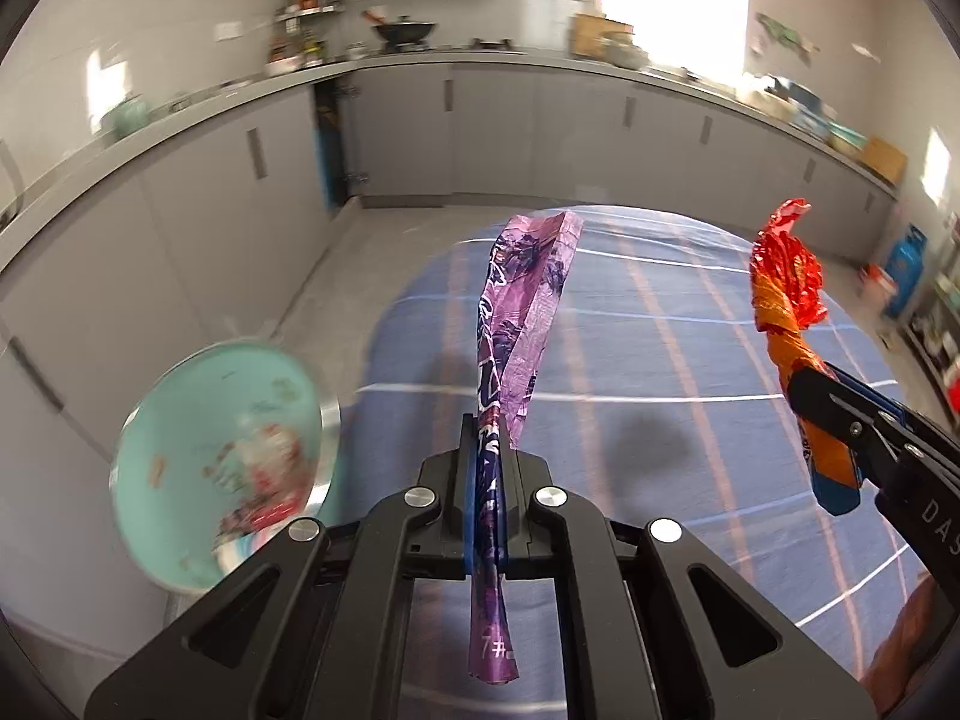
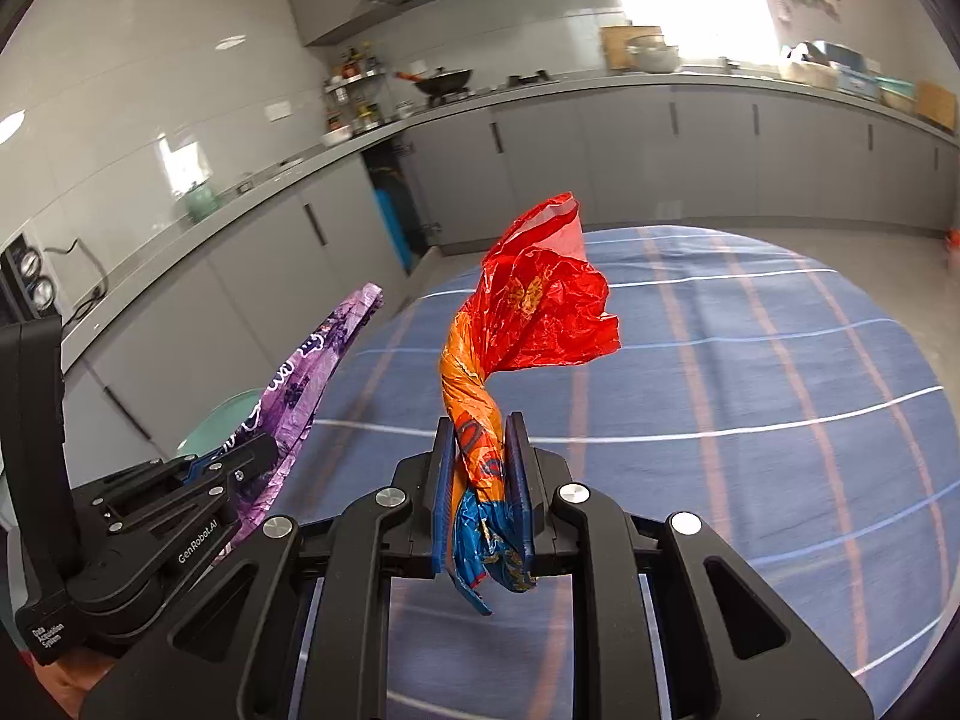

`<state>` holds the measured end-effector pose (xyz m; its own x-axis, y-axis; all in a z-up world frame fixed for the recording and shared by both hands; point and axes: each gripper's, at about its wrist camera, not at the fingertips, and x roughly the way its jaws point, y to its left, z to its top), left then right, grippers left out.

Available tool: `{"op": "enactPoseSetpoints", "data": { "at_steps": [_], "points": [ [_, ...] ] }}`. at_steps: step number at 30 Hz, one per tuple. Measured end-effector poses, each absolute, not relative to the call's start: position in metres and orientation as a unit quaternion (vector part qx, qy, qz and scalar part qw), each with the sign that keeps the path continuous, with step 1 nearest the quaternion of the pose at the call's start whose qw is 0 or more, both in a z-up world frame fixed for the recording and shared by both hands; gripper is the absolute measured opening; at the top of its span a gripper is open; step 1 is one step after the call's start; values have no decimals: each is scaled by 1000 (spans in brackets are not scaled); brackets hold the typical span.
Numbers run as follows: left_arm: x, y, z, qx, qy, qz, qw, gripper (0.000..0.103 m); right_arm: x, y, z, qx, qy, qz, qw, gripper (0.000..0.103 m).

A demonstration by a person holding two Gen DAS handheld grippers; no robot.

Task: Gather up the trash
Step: 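Carry the purple wrapper and red-orange bag over the teal bin with both tools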

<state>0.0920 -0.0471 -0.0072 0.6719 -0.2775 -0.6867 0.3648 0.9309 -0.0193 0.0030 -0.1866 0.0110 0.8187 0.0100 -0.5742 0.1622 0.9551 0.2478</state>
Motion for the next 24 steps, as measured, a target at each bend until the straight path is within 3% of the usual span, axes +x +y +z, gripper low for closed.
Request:
{"op": "enactPoseSetpoints", "data": {
  "at_steps": [10,24],
  "points": [
    [96,55,-15,23,363,-99,926,5,35,-91,8,99,312,7,945,18],
    [113,136,-28,-8,374,-35,927,5,72,-10,-2,69,331,67,939,18]
  ]
}}
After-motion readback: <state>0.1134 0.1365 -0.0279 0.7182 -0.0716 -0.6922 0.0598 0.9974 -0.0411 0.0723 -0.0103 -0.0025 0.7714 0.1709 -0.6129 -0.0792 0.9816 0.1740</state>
